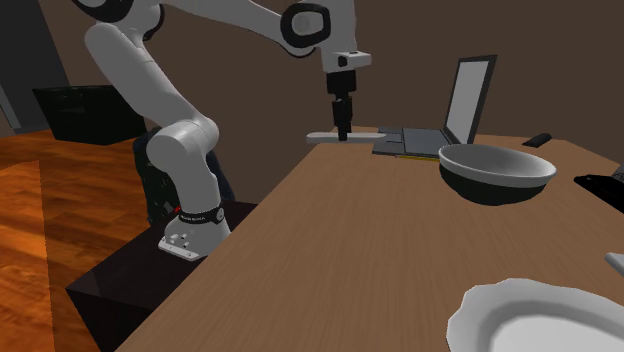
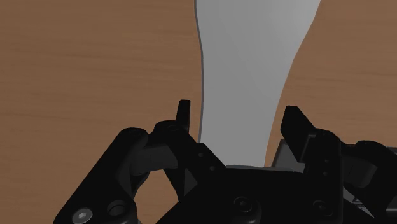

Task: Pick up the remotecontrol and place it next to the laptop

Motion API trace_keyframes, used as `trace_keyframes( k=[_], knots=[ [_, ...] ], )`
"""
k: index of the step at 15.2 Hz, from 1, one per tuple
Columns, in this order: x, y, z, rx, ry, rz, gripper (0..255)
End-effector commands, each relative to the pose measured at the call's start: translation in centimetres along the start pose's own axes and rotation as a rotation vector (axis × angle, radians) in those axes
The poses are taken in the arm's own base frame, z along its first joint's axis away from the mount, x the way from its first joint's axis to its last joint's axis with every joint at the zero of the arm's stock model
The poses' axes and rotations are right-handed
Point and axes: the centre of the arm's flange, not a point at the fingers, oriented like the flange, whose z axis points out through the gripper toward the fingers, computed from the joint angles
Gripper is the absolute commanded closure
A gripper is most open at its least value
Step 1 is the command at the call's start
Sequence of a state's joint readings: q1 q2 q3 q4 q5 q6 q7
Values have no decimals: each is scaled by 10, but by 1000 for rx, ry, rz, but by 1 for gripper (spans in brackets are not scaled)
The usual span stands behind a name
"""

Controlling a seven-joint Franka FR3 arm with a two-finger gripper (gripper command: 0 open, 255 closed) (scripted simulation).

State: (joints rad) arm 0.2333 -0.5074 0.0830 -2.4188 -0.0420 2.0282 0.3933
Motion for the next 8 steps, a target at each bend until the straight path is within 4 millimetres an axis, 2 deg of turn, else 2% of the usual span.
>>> trace_keyframes(
  k=[1,6,8],
  knots=[
    [-2,0,9,0,1,0,255],
    [-6,-1,36,0,1,0,255],
    [-6,-1,39,0,1,0,255]
  ],
)
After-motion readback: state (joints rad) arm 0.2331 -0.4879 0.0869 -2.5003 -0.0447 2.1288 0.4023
